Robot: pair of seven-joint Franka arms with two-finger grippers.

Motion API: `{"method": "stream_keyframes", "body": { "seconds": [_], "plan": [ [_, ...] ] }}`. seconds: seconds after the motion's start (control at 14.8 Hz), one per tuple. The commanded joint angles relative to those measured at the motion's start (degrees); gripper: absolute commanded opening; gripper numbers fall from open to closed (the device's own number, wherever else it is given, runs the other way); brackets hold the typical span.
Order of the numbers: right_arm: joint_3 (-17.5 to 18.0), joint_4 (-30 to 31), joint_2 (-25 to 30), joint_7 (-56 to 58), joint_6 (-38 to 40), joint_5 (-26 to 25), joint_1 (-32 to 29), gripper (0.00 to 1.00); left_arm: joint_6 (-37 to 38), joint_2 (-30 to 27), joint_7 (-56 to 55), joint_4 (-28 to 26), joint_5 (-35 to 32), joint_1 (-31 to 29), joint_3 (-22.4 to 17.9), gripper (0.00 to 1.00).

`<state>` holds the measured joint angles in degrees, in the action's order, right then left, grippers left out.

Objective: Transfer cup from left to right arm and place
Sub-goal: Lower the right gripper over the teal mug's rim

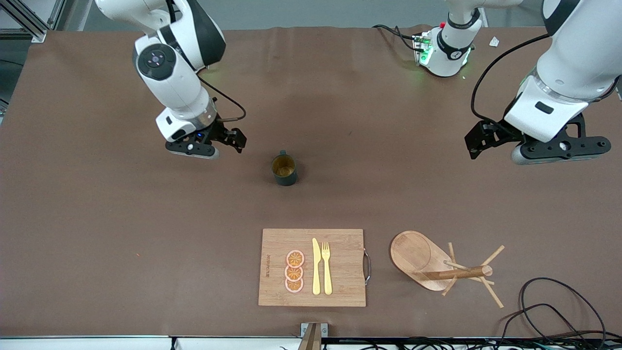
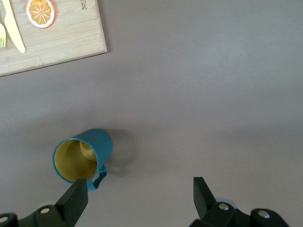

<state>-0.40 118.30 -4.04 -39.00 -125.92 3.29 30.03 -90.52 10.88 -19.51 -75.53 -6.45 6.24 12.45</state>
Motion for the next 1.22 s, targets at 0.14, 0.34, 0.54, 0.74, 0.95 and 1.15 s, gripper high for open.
{"method": "stream_keyframes", "body": {
  "seconds": [0.14, 0.34, 0.54, 0.74, 0.95, 1.15],
  "plan": [
    [-0.66, -0.26, -6.05, -5.21, -6.08, -1.18, 3.99, 0.99, 1.04, -1.12, 8.76, -0.32, 0.74, -2.37, -0.23, 1.0],
    [-0.83, -0.44, -9.31, -5.21, -8.64, -1.7, 6.18, 0.99, 1.04, -3.75, 14.48, -1.46, 1.0, -2.2, -3.12, 1.0],
    [-0.75, -0.53, -10.81, -5.65, -9.61, -2.32, 6.62, 0.99, 1.31, -7.17, 16.08, -5.23, 1.09, -3.25, -3.31, 1.0],
    [-0.83, -1.14, -12.48, -6.61, -10.31, -2.5, 7.68, 0.98, 1.4, -9.9, 16.08, -8.75, 2.75, -3.34, -3.31, 1.0],
    [-0.83, -2.55, -13.97, -8.63, -10.32, -3.11, 8.55, 0.98, 1.48, -11.57, 16.17, -10.51, 3.55, -3.43, -3.31, 1.0],
    [-0.83, -2.55, -16.08, -10.39, -11.89, -5.13, 9.35, 0.95, 1.48, -12.37, 16.17, -12.09, 3.64, -3.43, -3.39, 1.0]
  ]
}}
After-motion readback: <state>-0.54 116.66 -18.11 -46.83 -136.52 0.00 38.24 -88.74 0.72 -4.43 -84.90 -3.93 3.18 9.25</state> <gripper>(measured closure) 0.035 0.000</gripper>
